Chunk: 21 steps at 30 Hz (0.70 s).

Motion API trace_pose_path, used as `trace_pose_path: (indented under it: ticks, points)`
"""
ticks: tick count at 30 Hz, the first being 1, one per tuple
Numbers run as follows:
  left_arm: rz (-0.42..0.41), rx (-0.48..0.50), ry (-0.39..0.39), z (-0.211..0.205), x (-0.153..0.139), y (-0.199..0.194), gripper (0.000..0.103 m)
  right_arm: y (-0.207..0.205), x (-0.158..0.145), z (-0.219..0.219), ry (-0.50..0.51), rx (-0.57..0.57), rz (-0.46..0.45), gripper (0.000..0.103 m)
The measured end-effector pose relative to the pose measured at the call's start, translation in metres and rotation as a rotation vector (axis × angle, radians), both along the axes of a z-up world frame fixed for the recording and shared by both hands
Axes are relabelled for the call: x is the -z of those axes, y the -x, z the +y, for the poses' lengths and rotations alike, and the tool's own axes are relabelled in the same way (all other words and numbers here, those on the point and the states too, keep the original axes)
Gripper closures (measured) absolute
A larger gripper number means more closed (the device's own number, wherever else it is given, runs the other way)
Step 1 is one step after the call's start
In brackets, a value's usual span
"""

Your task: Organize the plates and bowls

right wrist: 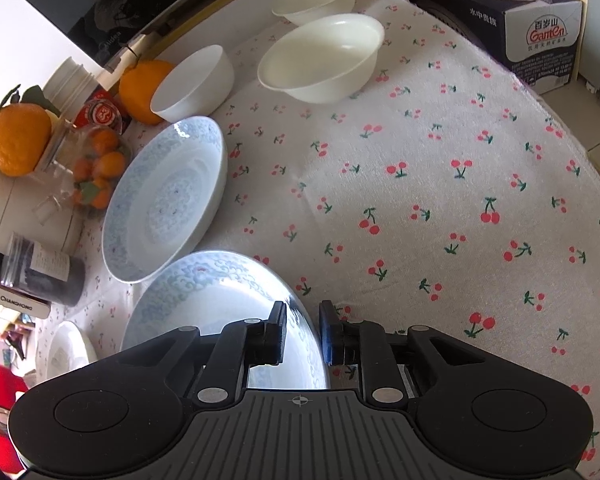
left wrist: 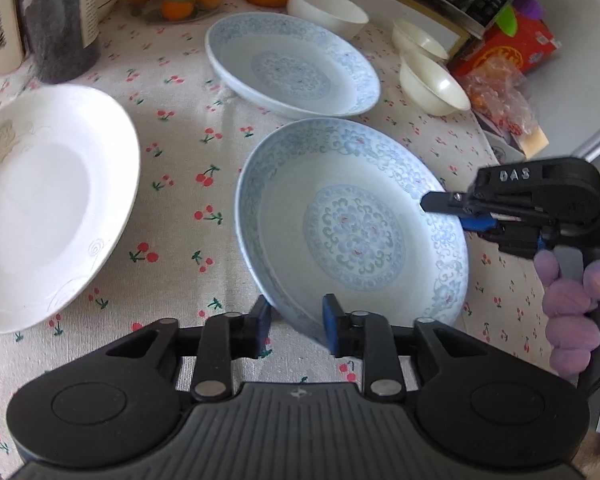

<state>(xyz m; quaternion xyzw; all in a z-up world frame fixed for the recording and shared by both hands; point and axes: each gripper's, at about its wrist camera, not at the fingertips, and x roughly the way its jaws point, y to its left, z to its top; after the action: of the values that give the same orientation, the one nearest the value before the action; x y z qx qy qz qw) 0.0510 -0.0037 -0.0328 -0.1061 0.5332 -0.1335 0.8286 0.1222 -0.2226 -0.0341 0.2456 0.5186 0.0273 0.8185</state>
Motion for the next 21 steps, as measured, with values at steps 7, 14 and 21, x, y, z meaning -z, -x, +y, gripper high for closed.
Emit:
trace_pose_path:
  ticks: [7,14,21]
  points:
    - [-0.089,0.047,-0.054,-0.007,-0.016,0.008,0.037,0.003,-0.021,0.002,-0.057,-0.024,-0.067,0.044]
    - [-0.182,0.027,-0.094,-0.003,-0.033,0.011,0.008,0.007,-0.046,0.013,-0.013,-0.062,-0.159,0.017]
    - [-0.206,-0.027,-0.146,0.002,-0.047,0.001,0.001,0.013,-0.061,0.022,0.102,-0.072,-0.191,0.014]
